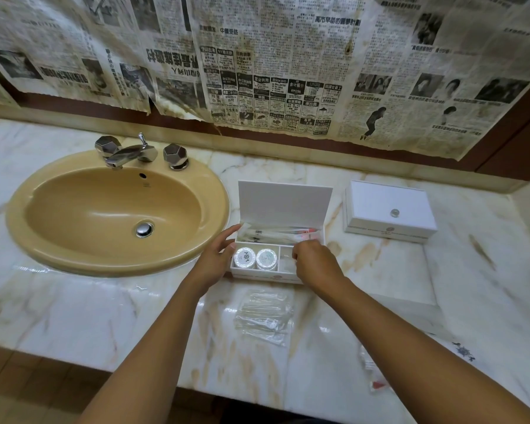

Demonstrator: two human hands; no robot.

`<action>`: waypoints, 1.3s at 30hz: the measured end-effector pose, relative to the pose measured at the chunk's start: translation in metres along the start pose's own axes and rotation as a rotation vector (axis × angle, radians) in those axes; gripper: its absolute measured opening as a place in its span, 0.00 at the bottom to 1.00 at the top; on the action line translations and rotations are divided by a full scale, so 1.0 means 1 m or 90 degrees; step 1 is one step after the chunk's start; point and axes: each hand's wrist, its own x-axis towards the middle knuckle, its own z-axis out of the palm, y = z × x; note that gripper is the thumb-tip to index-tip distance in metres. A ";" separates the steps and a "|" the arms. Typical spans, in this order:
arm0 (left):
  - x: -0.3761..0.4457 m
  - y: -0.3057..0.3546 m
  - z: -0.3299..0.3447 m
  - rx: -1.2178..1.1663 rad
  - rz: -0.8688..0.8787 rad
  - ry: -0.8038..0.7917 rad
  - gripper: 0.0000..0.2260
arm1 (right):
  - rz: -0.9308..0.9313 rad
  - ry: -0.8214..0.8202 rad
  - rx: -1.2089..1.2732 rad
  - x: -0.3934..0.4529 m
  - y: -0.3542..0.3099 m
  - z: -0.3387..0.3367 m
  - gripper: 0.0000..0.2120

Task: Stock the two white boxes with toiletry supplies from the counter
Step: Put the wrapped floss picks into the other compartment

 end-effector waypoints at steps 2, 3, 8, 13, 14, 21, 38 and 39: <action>0.000 0.000 0.000 0.001 0.000 -0.002 0.18 | -0.005 -0.012 -0.005 -0.001 0.001 0.001 0.16; 0.000 0.000 0.000 0.001 0.001 -0.002 0.18 | -0.007 -0.017 -0.005 -0.001 0.001 0.001 0.16; 0.000 -0.001 -0.001 -0.006 -0.005 -0.002 0.17 | -0.021 -0.063 0.045 0.000 0.002 0.008 0.16; 0.000 0.000 -0.001 -0.005 -0.008 0.001 0.17 | -0.025 -0.053 0.058 -0.002 0.002 0.006 0.14; 0.000 0.000 -0.001 -0.005 -0.007 0.000 0.17 | -0.027 -0.033 0.067 -0.003 0.000 0.005 0.13; -0.001 0.001 0.000 -0.004 0.003 0.006 0.17 | -0.160 0.111 0.151 -0.023 -0.026 -0.003 0.10; -0.007 0.007 0.000 0.016 0.001 0.004 0.18 | -0.312 -0.169 -0.118 -0.048 -0.039 0.036 0.09; -0.007 0.008 0.001 0.017 0.001 0.004 0.18 | -0.314 -0.169 -0.127 -0.049 -0.039 0.037 0.08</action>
